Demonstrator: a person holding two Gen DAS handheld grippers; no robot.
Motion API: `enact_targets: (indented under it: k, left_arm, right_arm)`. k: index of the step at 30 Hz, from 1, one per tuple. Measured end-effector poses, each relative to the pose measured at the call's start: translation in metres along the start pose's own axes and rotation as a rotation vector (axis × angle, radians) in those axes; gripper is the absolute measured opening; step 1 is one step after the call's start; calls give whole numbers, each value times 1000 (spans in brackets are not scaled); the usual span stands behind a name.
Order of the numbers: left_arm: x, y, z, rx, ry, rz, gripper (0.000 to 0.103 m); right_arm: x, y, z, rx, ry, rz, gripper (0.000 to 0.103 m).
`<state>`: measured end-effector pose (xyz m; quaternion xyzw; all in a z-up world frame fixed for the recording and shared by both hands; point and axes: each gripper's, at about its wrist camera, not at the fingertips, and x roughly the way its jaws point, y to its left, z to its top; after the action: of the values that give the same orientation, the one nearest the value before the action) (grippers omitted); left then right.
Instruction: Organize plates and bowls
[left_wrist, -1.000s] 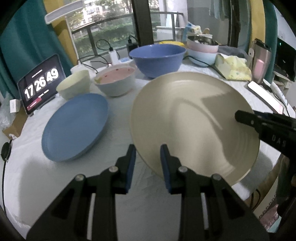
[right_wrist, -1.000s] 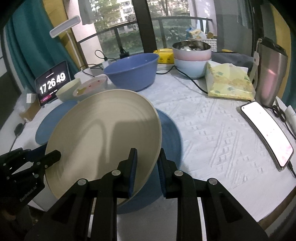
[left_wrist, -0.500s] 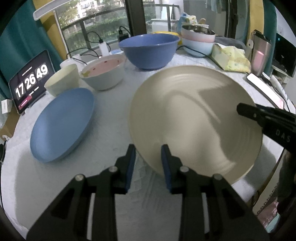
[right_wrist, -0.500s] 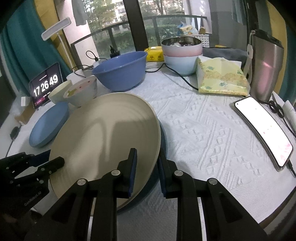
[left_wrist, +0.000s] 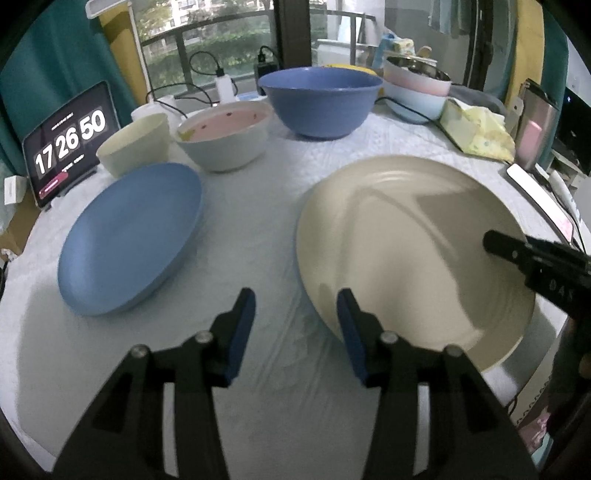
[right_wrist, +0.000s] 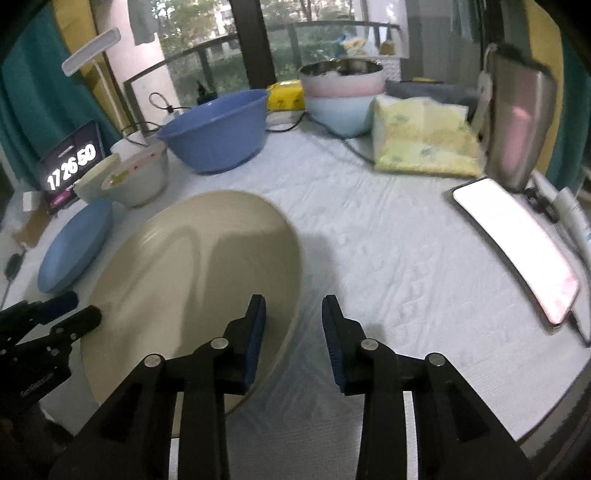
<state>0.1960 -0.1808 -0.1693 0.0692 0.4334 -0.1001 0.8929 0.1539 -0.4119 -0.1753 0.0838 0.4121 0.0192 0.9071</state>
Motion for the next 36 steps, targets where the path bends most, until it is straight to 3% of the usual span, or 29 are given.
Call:
enact_targets:
  k: [9,13,20,23,36]
  left_arm:
    - [9,15,2,-23,6,35,48]
    - [7,25,4,-42,8,10,48]
    - [-7,41,4,-79,-43,-27,48]
    - [-13,52,4,-106,-67,-27,48]
    - [-28,104,-4,-186,-130,14,49]
  right_arm:
    - [12,19,9,-17,2,1,31]
    - [14,22,13,-11,6,-15,31]
    - [0,30,23,-34,-46,-77,32]
    - [-5,36,27,-46,-57,-89,39]
    - [-9,88,38,-120,-73,-63,42]
